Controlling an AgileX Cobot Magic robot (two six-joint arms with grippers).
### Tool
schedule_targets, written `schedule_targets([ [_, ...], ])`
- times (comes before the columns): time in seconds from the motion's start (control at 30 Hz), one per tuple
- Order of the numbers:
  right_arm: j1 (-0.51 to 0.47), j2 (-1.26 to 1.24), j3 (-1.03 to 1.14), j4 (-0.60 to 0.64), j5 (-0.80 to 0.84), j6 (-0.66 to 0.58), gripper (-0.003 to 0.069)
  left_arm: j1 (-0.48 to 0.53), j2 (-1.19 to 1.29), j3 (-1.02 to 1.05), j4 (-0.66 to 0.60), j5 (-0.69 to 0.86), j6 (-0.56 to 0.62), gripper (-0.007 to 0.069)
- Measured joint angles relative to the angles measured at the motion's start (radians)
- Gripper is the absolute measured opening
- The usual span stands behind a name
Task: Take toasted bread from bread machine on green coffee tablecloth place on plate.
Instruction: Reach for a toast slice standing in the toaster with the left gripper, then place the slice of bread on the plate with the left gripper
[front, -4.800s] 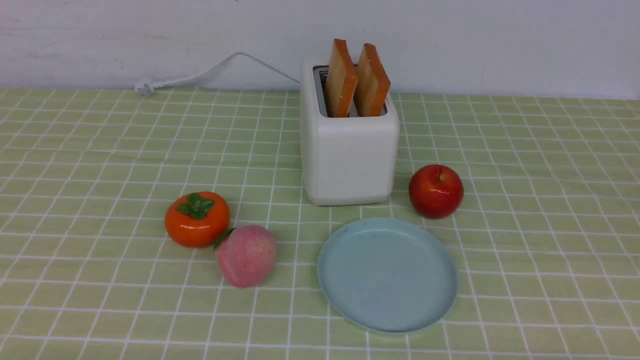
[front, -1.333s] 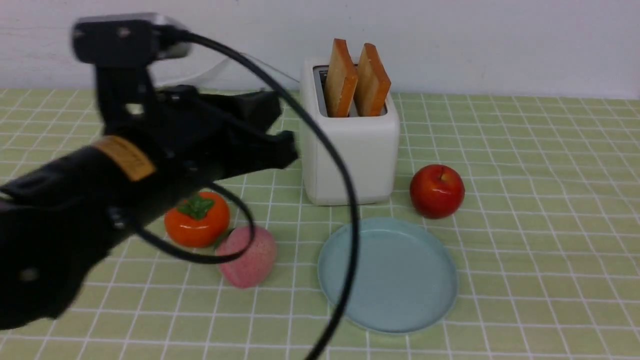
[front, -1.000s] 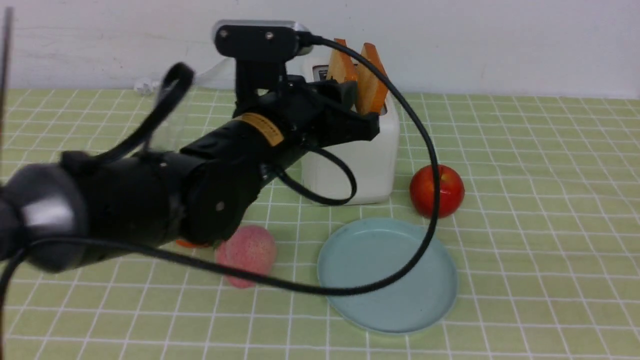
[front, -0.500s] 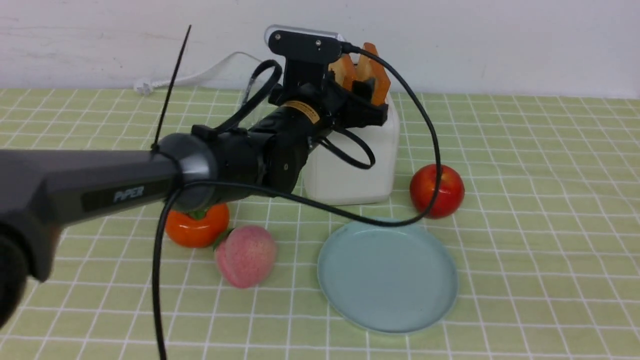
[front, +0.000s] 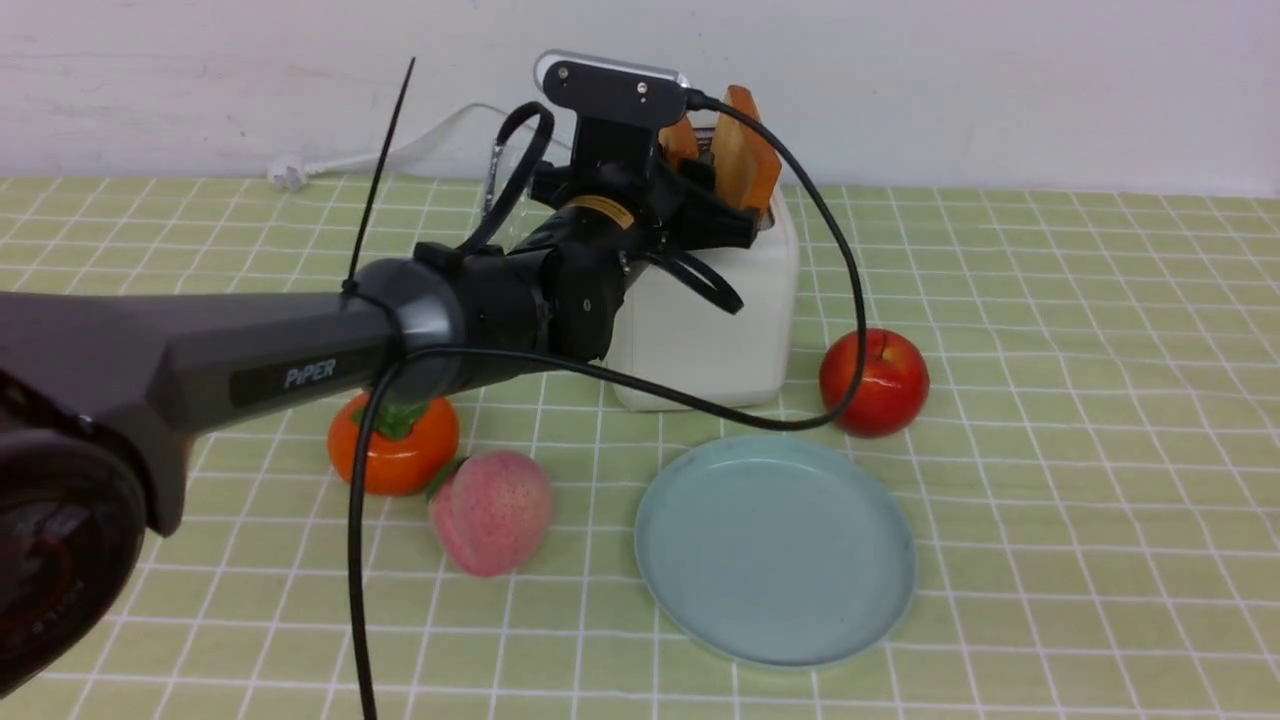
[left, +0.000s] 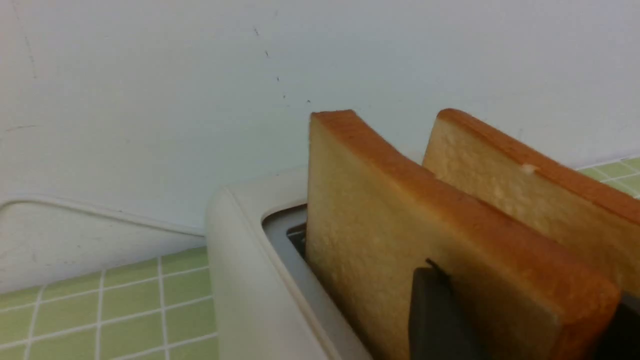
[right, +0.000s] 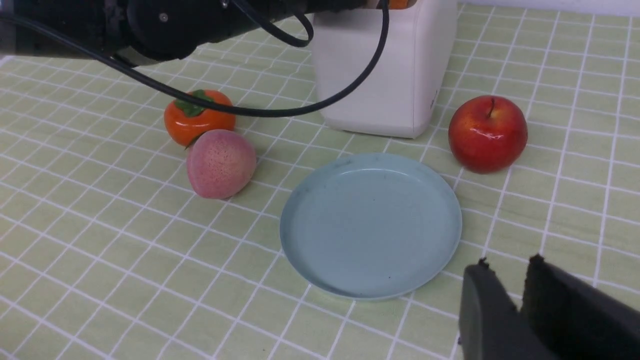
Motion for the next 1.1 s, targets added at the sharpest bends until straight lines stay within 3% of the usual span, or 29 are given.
schedule_targets([
  [0.33, 0.000, 0.000, 0.000, 0.000, 0.000, 0.000, 0.0126, 0.000, 0.000, -0.003, -0.029, -0.007, 0.029, 0.0104],
  [0.53, 0.000, 0.000, 0.000, 0.000, -0.004, -0.001, 0.0126, 0.000, -0.025, -0.003, -0.058, -0.006, 0.030, 0.0099],
  [0.77, 0.000, 0.000, 0.000, 0.011, -0.042, -0.002, 0.0126, 0.000, -0.226, -0.003, -0.058, 0.002, 0.033, 0.0099],
  [0.87, 0.000, 0.000, 0.000, 0.011, -0.056, -0.002, 0.0126, 0.000, -0.298, -0.005, -0.058, 0.067, 0.033, 0.0099],
  [0.97, 0.000, 0.000, 0.000, 0.012, -0.068, -0.002, 0.0103, 0.000, -0.405, -0.009, -0.067, 0.322, 0.033, 0.0099],
  [1.1, 0.000, -0.001, 0.000, 0.014, -0.059, -0.002, 0.0007, 0.000, -0.478, -0.009, -0.121, 0.700, 0.010, 0.0099],
])
